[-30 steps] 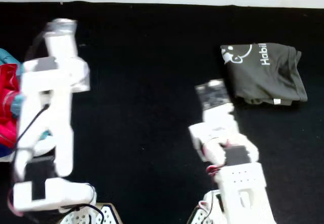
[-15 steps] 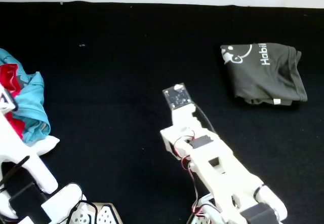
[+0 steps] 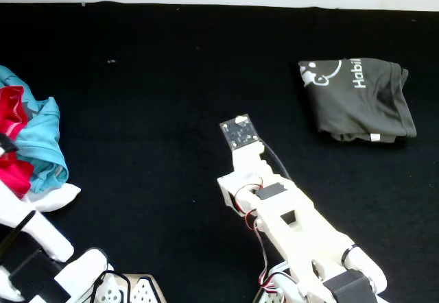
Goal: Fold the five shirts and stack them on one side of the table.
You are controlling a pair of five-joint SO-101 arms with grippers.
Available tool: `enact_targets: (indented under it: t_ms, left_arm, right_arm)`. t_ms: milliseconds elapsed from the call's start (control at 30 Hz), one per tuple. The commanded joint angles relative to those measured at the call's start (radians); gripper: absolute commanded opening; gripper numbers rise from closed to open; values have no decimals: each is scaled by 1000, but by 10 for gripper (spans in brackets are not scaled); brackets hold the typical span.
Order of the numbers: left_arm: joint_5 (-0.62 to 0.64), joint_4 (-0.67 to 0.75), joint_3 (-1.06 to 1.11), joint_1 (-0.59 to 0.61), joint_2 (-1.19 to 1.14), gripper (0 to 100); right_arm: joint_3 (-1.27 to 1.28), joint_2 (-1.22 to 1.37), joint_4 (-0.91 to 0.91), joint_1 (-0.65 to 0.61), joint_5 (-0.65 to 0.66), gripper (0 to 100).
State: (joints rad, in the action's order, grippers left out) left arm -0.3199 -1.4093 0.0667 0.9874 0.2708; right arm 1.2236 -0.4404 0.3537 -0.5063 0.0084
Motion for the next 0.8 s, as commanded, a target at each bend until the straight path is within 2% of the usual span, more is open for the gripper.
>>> enact_targets:
  t_ms: [0, 100, 233, 433, 567, 767]
  left_arm:
    - [-66, 72, 5, 74, 16, 280]
    - [-135, 117, 31, 143, -31, 280]
    - [-144, 157, 24, 200, -107, 280]
    - [-143, 170, 24, 191, -162, 280]
    - [-144, 227, 16, 185, -159, 280]
    - [-147, 273, -110, 229, -170, 280]
  right_arm:
    - [-13, 1, -16, -7, -8, 213]
    - [-18, 4, -18, -7, -8, 213]
    - [-21, 7, -19, -7, -8, 213]
    - [-22, 7, -21, -8, -8, 213]
    - [-22, 7, -21, -8, -8, 213]
    - [-22, 7, -22, -10, -8, 213]
